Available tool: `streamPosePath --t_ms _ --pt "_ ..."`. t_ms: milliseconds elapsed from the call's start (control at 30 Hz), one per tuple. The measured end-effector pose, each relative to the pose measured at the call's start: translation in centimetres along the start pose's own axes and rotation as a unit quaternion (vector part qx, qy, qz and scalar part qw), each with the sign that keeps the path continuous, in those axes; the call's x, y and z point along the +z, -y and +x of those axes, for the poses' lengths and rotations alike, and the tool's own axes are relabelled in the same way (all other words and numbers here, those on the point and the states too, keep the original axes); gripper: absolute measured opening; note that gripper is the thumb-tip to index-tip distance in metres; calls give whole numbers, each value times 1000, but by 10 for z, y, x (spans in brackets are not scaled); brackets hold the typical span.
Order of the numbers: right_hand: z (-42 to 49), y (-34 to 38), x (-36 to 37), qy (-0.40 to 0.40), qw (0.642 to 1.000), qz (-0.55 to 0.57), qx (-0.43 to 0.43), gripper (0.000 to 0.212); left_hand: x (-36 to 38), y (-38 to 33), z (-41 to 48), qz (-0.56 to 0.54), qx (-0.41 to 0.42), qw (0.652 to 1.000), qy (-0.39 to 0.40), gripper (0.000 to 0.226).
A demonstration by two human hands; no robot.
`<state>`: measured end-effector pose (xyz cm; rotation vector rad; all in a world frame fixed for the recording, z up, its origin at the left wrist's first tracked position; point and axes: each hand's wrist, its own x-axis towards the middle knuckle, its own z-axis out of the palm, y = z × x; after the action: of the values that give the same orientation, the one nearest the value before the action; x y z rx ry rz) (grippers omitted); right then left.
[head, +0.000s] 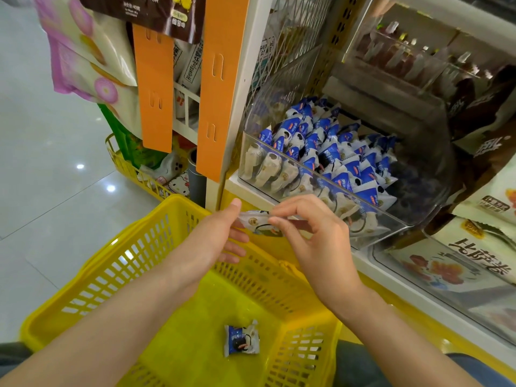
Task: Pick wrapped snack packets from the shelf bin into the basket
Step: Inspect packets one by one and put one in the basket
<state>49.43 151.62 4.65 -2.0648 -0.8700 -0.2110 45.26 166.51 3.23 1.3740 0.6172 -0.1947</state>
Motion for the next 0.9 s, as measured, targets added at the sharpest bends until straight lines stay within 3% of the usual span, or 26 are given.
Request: streamPosePath --t_ms 100,200,267,400,500,567,600,700,767,900 --pt "-2 -3 -1 34 995 -51 -76 9 2 0 -4 -115 -15 991 70 38" --pt "-3 -3 1 72 983 -104 -135 11 1 -1 -3 -190 36 980 51 23" --pt "-4 -2 3 82 983 -98 -129 17 1 -2 -3 -187 68 980 32 20" --pt "0 5 4 19 996 33 84 18 1 -1 -4 -140 131 981 6 20" --pt "7 3 3 26 937 212 276 18 1 0 -6 -67 166 983 29 26" --pt "9 2 1 53 882 320 341 23 3 1 -6 17 205 978 21 29" --pt "10 2 1 57 875 337 344 21 4 3 -6 63 232 971 -1 30" --pt "8 2 2 37 921 253 294 8 3 8 -6 179 313 930 -74 28" --pt "4 1 4 49 947 183 259 9 3 9 -7 215 348 909 -80 28" --pt "3 1 6 57 954 161 247 10 5 9 -7 215 350 909 -70 26"
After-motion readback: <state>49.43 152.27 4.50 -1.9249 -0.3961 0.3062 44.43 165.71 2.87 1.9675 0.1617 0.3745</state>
